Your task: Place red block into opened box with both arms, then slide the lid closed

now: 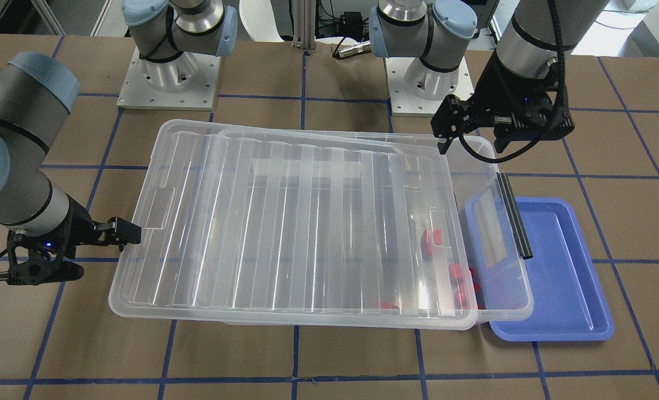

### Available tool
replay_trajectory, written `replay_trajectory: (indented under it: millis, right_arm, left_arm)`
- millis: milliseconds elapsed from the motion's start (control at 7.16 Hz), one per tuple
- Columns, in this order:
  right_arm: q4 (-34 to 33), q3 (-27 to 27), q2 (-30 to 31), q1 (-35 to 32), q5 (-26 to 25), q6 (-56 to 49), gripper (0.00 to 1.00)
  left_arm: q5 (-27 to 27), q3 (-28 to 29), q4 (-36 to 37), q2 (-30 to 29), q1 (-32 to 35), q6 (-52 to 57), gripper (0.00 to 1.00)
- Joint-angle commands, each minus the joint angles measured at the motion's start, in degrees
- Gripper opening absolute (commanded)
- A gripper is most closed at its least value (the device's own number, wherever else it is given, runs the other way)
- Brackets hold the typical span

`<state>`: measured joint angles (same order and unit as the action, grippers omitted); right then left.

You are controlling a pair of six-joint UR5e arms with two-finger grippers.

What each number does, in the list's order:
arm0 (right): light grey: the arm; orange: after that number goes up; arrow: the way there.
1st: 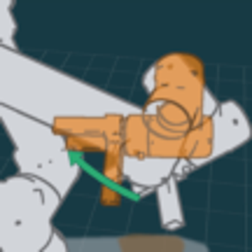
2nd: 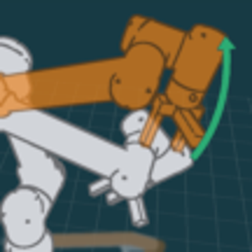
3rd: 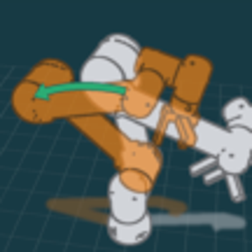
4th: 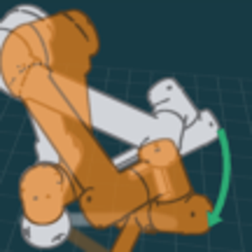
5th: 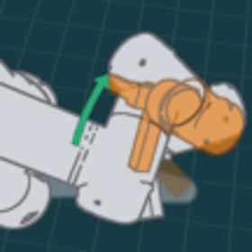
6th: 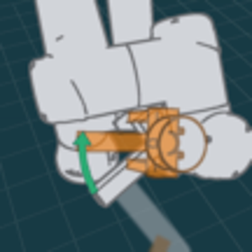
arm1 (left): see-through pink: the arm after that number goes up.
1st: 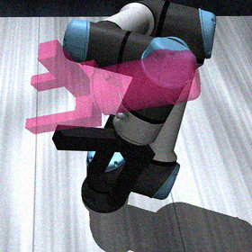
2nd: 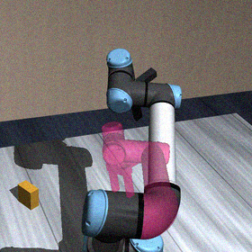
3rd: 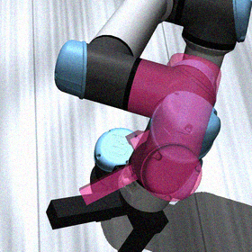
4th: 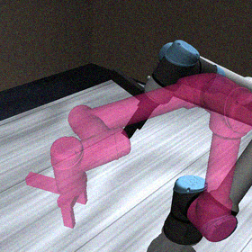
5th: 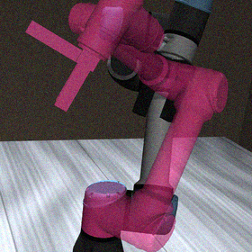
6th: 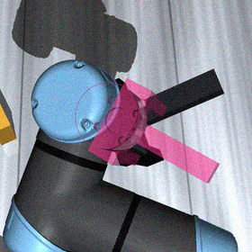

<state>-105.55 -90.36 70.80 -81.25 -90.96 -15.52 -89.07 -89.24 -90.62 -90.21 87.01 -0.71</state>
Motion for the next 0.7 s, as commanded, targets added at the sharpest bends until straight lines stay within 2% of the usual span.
replay_trajectory:
  millis: [0,559]
  right_arm:
    - [0.0,0.0,-0.1,-0.4,0.0,0.2,1.0]
    - [0.0,0.0,-0.1,-1.2,0.1,0.3,1.0]
  left_arm:
    - [-0.1,-0.1,0.0,0.0,0.0,-0.1,1.0]
    - [-0.1,0.1,0.0,0.0,0.0,0.0,1.0]
